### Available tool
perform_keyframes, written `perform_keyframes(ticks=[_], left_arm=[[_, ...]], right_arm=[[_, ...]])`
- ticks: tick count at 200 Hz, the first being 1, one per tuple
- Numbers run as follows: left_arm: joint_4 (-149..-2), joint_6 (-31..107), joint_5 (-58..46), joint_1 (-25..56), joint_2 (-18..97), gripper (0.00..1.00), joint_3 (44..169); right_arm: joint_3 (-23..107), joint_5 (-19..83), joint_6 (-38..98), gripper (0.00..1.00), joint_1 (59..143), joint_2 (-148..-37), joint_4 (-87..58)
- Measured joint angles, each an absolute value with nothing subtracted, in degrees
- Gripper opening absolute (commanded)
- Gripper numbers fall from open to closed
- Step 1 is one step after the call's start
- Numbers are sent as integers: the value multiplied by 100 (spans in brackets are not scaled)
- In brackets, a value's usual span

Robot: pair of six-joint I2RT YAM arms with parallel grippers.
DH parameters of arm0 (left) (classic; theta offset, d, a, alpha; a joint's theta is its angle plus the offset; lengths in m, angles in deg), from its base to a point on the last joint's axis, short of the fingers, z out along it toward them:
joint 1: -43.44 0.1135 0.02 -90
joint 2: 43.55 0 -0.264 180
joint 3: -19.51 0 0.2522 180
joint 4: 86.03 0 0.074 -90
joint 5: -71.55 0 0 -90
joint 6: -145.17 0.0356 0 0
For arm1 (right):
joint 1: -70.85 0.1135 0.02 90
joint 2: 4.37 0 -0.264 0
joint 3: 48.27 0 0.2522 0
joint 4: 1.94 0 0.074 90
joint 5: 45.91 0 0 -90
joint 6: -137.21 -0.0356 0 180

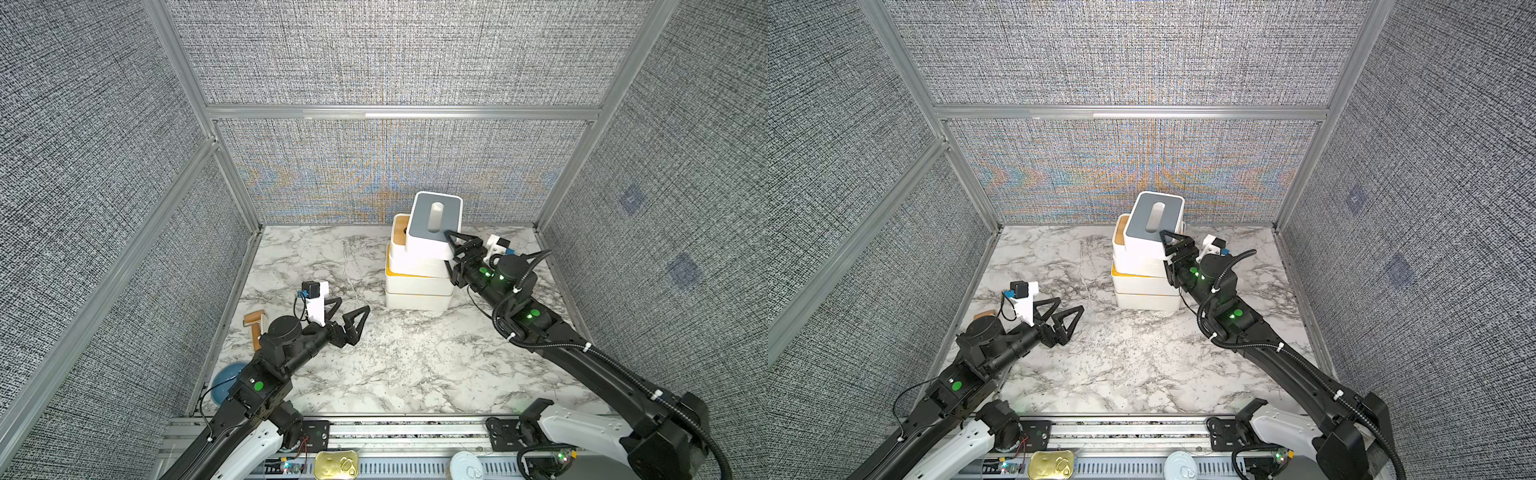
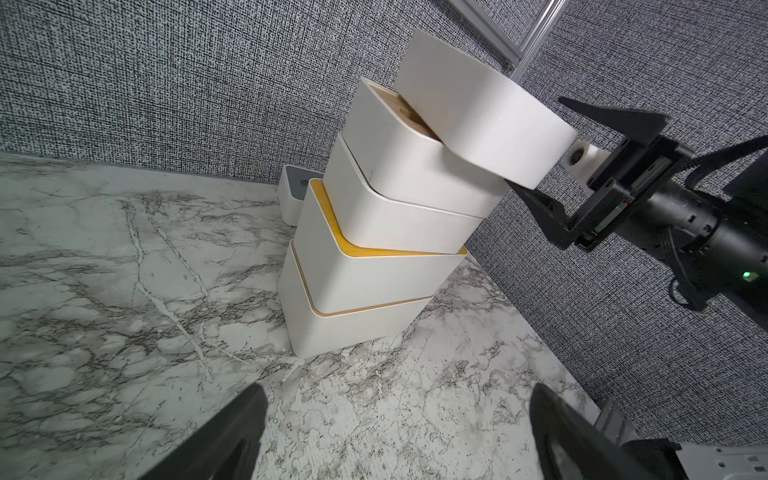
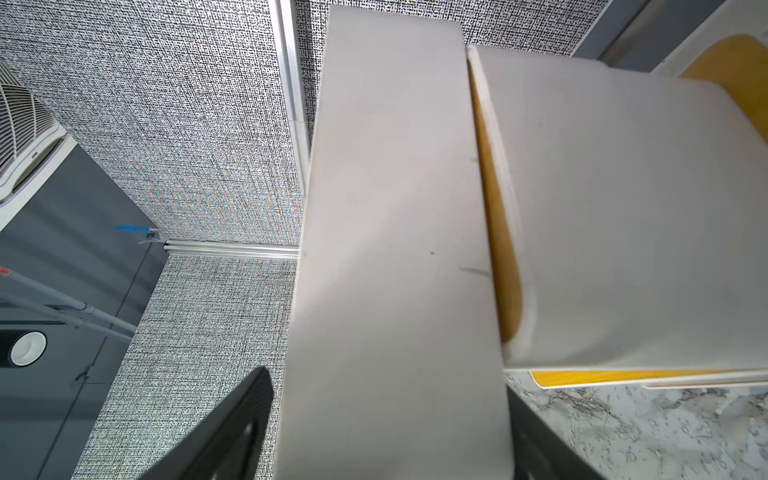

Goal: Stack the tissue boxes
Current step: Place the tissue box at the tissue box.

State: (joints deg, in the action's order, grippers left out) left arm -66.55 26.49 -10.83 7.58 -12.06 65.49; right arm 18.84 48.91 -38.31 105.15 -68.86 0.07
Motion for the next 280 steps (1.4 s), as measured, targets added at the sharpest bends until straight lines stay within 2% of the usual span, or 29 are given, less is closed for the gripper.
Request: perform_keyframes(ticks=[13, 30, 80, 183, 280], left_arm=[[-6655, 2649, -1083, 758, -1217, 99, 6549], [-6655, 2649, -1090, 758, -1231, 99, 6549], [-6655, 2649, -1096, 758, -1248, 99, 6549], [-7027, 2146, -770, 758, -1040, 99, 6692], [-8611, 1313, -438, 754, 68, 99, 7011]], right_arm=[[1884, 4871, -3824, 95, 10515, -6884, 33], [1884, 4871, -3774, 99, 10515, -6862, 33], [1932, 4875, -3503, 99, 10515, -6661, -234], [2463, 5107, -1894, 99, 10201, -5874, -2056], [2732, 4526, -1247, 99, 10253, -6571, -2074]])
